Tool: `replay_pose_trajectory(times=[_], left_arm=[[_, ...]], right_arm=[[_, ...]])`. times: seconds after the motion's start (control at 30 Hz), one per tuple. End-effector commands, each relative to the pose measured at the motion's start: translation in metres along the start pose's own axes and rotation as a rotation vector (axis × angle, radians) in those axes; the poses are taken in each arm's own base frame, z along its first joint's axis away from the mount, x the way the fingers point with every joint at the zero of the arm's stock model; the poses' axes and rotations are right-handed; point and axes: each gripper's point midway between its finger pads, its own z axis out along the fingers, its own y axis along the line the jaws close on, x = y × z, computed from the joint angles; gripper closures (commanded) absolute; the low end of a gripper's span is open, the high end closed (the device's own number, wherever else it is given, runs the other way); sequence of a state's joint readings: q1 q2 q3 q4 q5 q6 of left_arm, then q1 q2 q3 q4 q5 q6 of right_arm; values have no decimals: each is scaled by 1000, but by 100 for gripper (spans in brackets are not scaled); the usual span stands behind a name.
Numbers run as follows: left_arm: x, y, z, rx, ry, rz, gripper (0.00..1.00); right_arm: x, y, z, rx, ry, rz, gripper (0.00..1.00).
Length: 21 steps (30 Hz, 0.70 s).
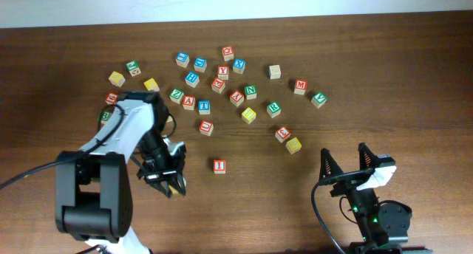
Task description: Spell out ICRA
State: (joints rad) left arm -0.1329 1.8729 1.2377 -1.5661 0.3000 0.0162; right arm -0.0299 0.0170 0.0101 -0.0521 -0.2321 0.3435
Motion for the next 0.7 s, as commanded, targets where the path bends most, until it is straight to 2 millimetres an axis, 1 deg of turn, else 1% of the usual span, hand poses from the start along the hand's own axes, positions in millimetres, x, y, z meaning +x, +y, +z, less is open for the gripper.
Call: replay_pose_trajectory(times=[0.0,0.03,0.07,0.1,0.13,0.2,0.23,0.3,0.37,0.47,0.5,0.53,0.67], left_arm=[[22,-19,6,-43,90,24,87],[26,-20,10,-77,107,37,89],[28,-17,16,-135,118,44,87],[29,-16,22,-153,125,53,84],[31,-14,35,-166,141,40,73],[33,-9,48,-172,153,39,73],[34,-4,58,-173,161,31,75],[35,1,69,-174,167,13,74],[32,1,70,-173,154,18,75],[26,1,71,-170,129,26,70],[24,1,72,-169,122,29,66],[23,0,72,-169,119,30,51],[23,0,72,-167,117,31,49]], right_arm=[[2,-1,0,6,3,3,2],[2,-1,0,6,3,3,2],[2,-1,0,6,3,3,2],[2,-1,0,6,3,3,2],[2,-1,0,6,3,3,2],[2,-1,0,6,3,3,2],[2,-1,0,6,3,3,2],[2,-1,0,6,3,3,2],[2,-1,0,6,3,3,2],[2,-1,0,6,3,3,2],[2,-1,0,6,3,3,2],[2,-1,0,6,3,3,2],[2,-1,0,6,3,3,2]])
